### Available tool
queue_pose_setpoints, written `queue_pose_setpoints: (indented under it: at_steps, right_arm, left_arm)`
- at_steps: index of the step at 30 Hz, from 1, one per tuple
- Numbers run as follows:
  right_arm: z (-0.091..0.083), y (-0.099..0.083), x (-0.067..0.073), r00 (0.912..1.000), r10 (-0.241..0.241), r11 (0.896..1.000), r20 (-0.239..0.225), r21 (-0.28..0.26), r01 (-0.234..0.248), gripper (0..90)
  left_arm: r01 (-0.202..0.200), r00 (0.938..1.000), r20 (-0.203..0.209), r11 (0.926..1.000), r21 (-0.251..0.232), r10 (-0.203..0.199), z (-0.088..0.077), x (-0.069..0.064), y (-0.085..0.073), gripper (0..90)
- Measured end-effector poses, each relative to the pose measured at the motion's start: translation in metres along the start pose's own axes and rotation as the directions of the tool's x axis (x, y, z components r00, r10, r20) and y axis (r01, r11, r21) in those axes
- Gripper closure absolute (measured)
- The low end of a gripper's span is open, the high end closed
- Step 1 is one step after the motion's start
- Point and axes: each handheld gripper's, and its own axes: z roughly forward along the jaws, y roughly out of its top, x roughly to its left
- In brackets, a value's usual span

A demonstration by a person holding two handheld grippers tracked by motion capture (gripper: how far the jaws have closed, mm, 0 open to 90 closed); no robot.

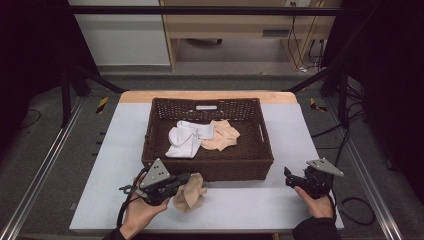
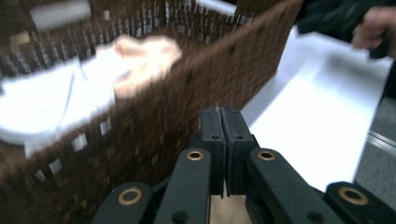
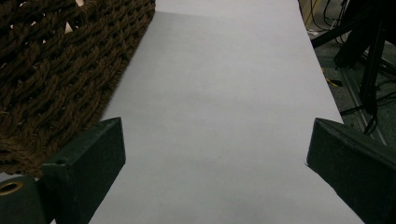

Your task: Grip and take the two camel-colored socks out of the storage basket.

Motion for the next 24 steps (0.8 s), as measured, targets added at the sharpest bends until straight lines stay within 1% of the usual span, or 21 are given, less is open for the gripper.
queue_pose_setpoints:
  at_steps: [4,5,6,7,9,10,11,12,15,17,18,19,20,23,24]
  right_arm:
    - [0.000,0.000,0.000,1.0000,-0.006,1.000,0.001,0.003,0.006,4.7]
    - [0.000,0.000,0.000,1.0000,-0.006,1.000,0.001,0.003,0.006,4.7]
    - [0.000,0.000,0.001,1.0000,-0.002,1.000,-0.001,0.008,0.002,4.7]
    - [0.000,0.000,0.001,1.0000,-0.001,1.000,-0.001,0.008,0.001,4.7]
    - [0.000,0.000,0.000,1.0000,0.000,1.000,-0.002,0.007,0.000,4.7]
    - [0.000,0.000,0.000,1.0000,0.000,1.000,-0.002,0.007,0.000,4.7]
    - [0.000,0.000,0.000,1.0000,0.000,1.000,-0.001,0.007,0.000,4.7]
    - [0.000,0.000,0.000,1.0000,-0.004,1.000,0.000,0.005,0.004,4.7]
    - [0.000,0.000,0.000,1.0000,0.003,1.000,-0.001,0.004,-0.003,4.7]
    - [0.000,0.000,0.000,1.0000,0.003,1.000,0.001,0.005,-0.003,4.7]
    - [0.000,-0.001,0.000,1.0000,0.006,1.000,0.002,0.006,-0.006,4.7]
    - [0.000,-0.001,-0.001,1.0000,0.005,1.000,0.003,0.007,-0.005,4.7]
    - [0.000,-0.001,-0.001,1.0000,0.004,1.000,0.003,0.007,-0.004,4.7]
    - [0.000,-0.001,-0.001,1.0000,0.003,1.000,0.005,0.007,-0.003,4.7]
    - [0.000,-0.001,-0.001,1.0000,0.004,1.000,0.004,0.008,-0.004,4.7]
  left_arm:
    - [0.018,0.9998,-0.006,0.9981,0.059,-0.017,0.009,0.007,-0.017,86.4]
    - [0.018,0.9998,-0.006,0.9981,0.059,-0.017,0.009,0.007,-0.017,83.6]
    - [0.025,0.9996,-0.011,0.9979,0.059,-0.024,0.010,0.008,-0.020,81.0]
    - [0.038,0.9990,-0.027,0.9973,0.062,-0.037,0.008,0.012,-0.027,77.3]
    - [0.061,0.9970,-0.051,0.9966,0.055,-0.058,0.003,0.016,-0.033,68.1]
    - [0.061,0.9970,-0.051,0.9966,0.055,-0.058,0.003,0.016,-0.033,62.9]
    - [0.081,0.9946,-0.068,0.9956,0.047,-0.078,-0.003,0.021,-0.039,57.8]
    - [0.091,0.9932,-0.077,0.9950,0.041,-0.088,-0.006,0.023,-0.043,54.6]
    - [0.123,0.9869,-0.107,0.9921,0.024,-0.120,-0.017,0.029,-0.052,45.7]
    - [0.144,0.9823,-0.122,0.9896,0.007,-0.142,-0.023,0.033,-0.058,41.7]
    - [0.160,0.9788,-0.128,0.9871,-0.006,-0.160,-0.028,0.036,-0.061,39.8]
    - [0.166,0.9773,-0.132,0.9861,-0.009,-0.166,-0.031,0.037,-0.063,38.2]
    - [0.176,0.9732,-0.147,0.9842,-0.019,-0.177,-0.034,0.040,-0.065,37.3]
    - [0.176,0.9679,-0.179,0.9843,-0.017,-0.176,-0.037,0.045,-0.070,35.2]
    - [0.166,0.9656,-0.201,0.9860,-0.011,-0.165,-0.037,0.047,-0.072,34.5]
